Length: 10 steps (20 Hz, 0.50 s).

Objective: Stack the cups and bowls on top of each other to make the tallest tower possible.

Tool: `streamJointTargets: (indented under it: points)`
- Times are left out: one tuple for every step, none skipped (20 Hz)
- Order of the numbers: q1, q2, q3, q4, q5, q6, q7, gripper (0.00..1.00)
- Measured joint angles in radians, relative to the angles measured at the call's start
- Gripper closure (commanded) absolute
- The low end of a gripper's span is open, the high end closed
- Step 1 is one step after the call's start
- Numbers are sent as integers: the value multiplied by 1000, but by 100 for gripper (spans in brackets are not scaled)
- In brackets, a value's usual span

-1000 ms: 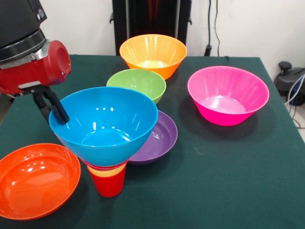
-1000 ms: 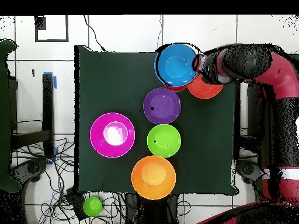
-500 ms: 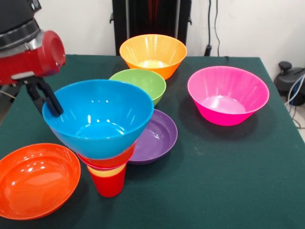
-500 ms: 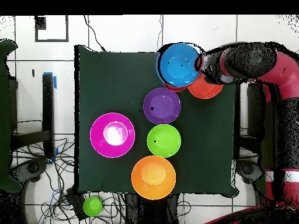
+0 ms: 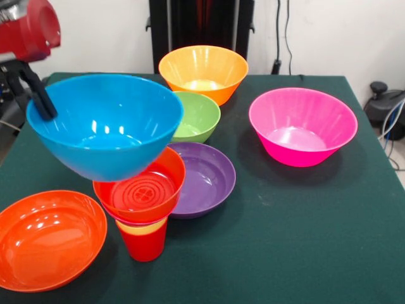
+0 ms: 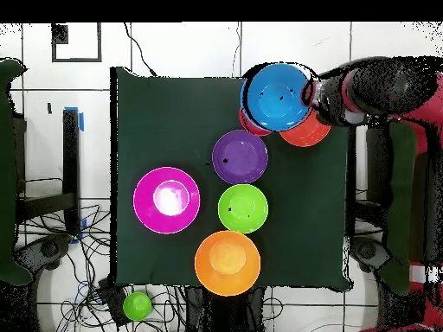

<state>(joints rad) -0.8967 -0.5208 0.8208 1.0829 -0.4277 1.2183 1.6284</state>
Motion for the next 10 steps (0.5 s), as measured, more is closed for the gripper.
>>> streamJointTargets:
  points:
    - [-2,-10,0,0,0,8,0,100]
    - [-2,-15,0,0,0,13,0,100]
    - [-2,-18,0,0,0,16,0,100]
    - [-2,-21,0,0,0,19,0,100]
    - [-2,-28,0,1,0,23,0,100]
    - [-2,-31,0,0,0,24,0,100]
    - [-2,-32,0,1,0,24,0,100]
    - [-2,-33,0,1,0,24,0,100]
    - [-2,-34,0,1,0,24,0,100]
    - [-2,-34,0,3,0,24,0,100]
